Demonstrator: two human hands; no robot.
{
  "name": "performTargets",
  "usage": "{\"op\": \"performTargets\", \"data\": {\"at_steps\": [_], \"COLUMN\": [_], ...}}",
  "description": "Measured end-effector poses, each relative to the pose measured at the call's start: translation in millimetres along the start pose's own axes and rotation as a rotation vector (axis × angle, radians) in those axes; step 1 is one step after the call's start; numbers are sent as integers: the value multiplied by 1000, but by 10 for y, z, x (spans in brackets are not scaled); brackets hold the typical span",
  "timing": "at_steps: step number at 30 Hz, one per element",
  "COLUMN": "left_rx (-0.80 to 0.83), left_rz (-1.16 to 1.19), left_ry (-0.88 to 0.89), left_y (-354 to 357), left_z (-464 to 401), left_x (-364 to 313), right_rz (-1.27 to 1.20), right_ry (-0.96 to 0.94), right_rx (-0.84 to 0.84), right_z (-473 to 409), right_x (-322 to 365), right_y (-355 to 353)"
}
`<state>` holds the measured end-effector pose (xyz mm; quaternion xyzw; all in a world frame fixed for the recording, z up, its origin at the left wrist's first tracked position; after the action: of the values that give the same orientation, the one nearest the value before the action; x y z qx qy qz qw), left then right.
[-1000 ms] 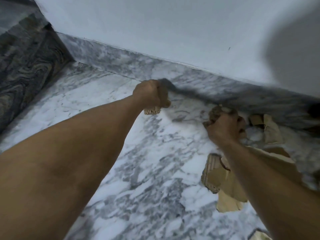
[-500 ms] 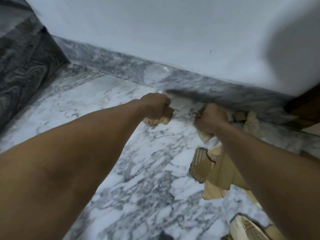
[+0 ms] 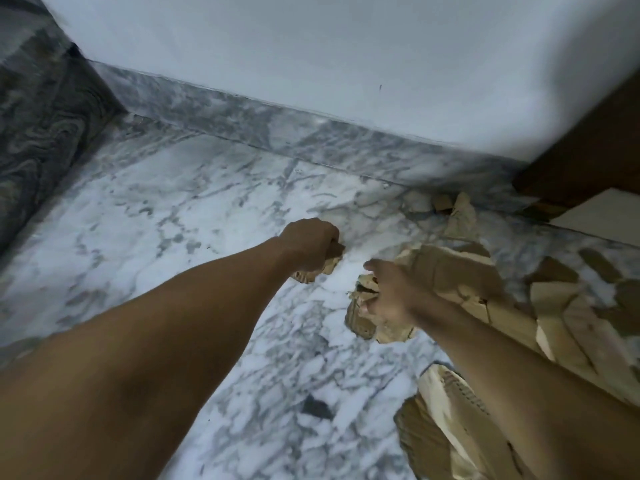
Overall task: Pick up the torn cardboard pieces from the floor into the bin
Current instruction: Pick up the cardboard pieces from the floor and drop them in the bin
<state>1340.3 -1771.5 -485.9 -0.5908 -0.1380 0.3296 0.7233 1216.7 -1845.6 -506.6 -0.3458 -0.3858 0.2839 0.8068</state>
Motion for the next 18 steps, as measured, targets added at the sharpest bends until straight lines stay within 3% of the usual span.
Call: {"op": "performTargets", "data": {"at_steps": [5, 12, 18], "left_rx": [-29, -2, 55], "left_rz": [16, 188, 241], "left_ry": [-80, -240, -327], "left_y": [-31, -150, -661], "left_z": [199, 859, 1556], "left_x": [99, 398, 557], "right_rz": [217, 102, 12], "right_ry": [-98, -64, -90], "right_rx": [-155, -17, -82], "right_z": [80, 294, 648], "right_x": [57, 109, 648], "right_y": [131, 74, -358]}}
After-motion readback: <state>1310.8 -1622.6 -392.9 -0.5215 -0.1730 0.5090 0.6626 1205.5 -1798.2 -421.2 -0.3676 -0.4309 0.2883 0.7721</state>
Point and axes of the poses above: each hand's wrist, its own z-axis away from the middle knuckle, its own y-axis out of the palm, x = y × z, the point moved 8 cm from there along -z, towards the middle knuckle, and after that the axes turned 11 degrees about -x, right-handed, at the moved point
